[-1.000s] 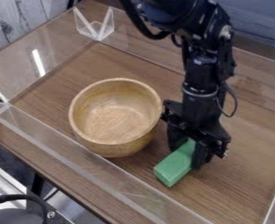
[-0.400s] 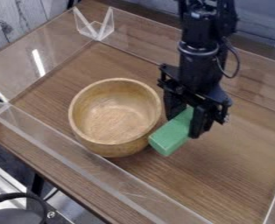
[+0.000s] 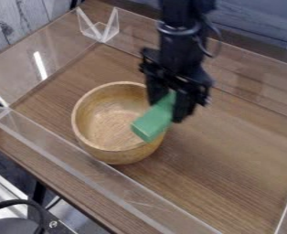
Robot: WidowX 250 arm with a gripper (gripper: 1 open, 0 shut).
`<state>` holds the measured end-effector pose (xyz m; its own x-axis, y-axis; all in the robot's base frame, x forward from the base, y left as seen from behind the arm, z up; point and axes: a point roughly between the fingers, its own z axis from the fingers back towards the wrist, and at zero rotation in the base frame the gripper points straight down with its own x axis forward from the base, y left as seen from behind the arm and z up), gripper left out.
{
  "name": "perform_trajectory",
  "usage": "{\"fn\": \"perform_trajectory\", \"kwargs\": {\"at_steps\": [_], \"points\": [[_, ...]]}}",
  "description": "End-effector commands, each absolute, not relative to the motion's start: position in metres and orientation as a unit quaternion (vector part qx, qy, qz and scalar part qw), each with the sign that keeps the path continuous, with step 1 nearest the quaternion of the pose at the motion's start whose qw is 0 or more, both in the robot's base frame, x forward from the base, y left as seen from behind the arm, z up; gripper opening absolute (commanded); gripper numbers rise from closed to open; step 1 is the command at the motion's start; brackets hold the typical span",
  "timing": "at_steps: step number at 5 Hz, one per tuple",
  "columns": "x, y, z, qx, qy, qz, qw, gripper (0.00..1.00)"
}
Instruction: Put the green block in the brown bowl
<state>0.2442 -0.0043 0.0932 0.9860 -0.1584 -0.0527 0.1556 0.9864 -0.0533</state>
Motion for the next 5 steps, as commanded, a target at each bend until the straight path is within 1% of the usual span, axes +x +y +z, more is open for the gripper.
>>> {"fn": "perform_trajectory", "kwargs": {"at_steps": [1,2,5], "points": [[0.250,0.027,0.109,-0.014,-0.004,-0.069,0.998,0.00],[0.246,0.041,0.103,-0.010,0.002,-0.059,0.998,0.00],[0.228,0.060,0.081,-0.002,0.023,-0.047,0.999,0.00]]}}
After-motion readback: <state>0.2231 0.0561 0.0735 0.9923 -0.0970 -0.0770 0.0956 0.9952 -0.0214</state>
